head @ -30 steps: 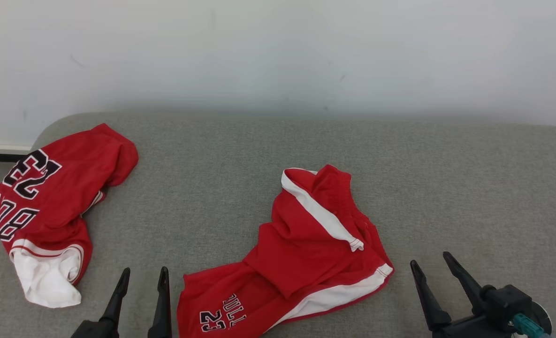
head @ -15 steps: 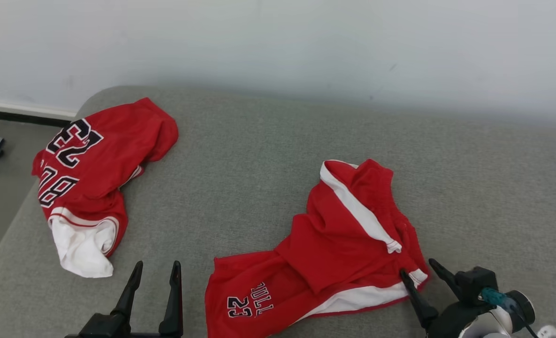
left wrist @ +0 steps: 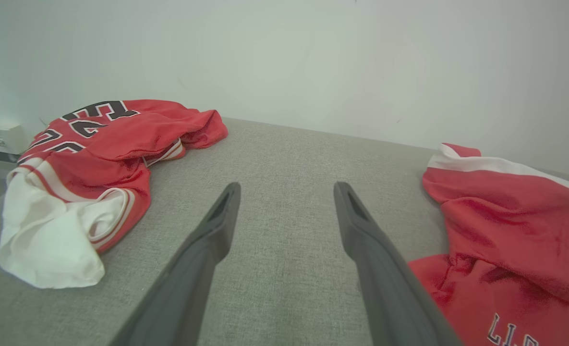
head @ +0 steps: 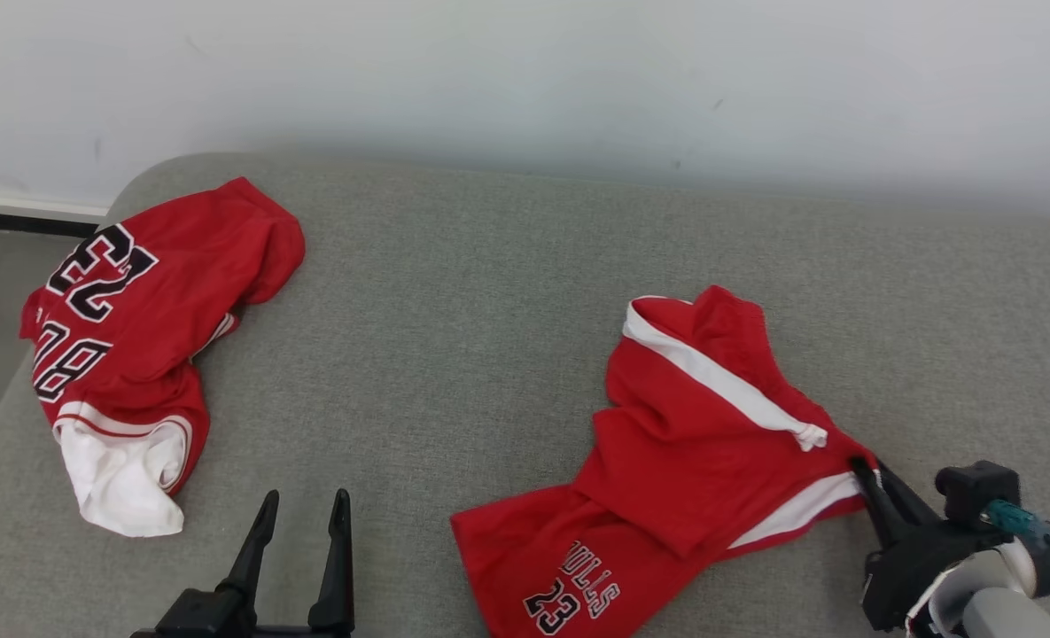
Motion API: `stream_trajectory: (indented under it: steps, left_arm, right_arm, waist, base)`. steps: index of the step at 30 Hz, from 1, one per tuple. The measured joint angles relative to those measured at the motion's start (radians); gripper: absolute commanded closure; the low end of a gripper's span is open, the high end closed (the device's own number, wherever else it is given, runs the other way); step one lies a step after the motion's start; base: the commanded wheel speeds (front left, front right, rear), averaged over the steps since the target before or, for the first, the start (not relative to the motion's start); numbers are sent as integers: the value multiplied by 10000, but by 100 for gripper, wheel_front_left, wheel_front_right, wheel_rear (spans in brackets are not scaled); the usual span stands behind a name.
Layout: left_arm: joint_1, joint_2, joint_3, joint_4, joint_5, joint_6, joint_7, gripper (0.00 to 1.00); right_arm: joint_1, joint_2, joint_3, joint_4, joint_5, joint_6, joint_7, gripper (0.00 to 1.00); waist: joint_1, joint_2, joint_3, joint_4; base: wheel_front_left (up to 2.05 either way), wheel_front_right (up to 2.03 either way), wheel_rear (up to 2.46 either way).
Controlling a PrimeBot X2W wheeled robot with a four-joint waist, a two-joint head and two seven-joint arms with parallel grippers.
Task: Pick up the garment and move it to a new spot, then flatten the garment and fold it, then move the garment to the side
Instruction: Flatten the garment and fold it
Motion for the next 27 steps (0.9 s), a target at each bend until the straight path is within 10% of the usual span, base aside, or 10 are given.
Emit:
stream_trajectory:
  steps: [9,10,11,27]
  left_arm:
    - [24,-2,-36,15,-42,31,0,0]
    - [28,-4,-27,15,-42,31,0,0]
    - [40,-6,-36,17,-42,31,0,0]
    - [301,-8,357,-25,50,-15,0,0]
  right_arm:
    - [1419,-380,-1672,-652,46,0,-21,91]
    - [1541,-324,-1755,-769,-36,0,-23,23]
    - [1618,-265,-1858,-895,-119,0,-21,0]
    - [3647,1394,-4059,-5206,-1601,0,-25,0]
  waist:
    - [-1,0,-151,-637]
    - [-1,0,-168,-694]
    - [-1,0,-186,-750]
    - [-3,0,-701,-1406]
  base:
    - [0,0,0]
    - [0,0,0]
    - [0,0,0]
    - [0,0,0]
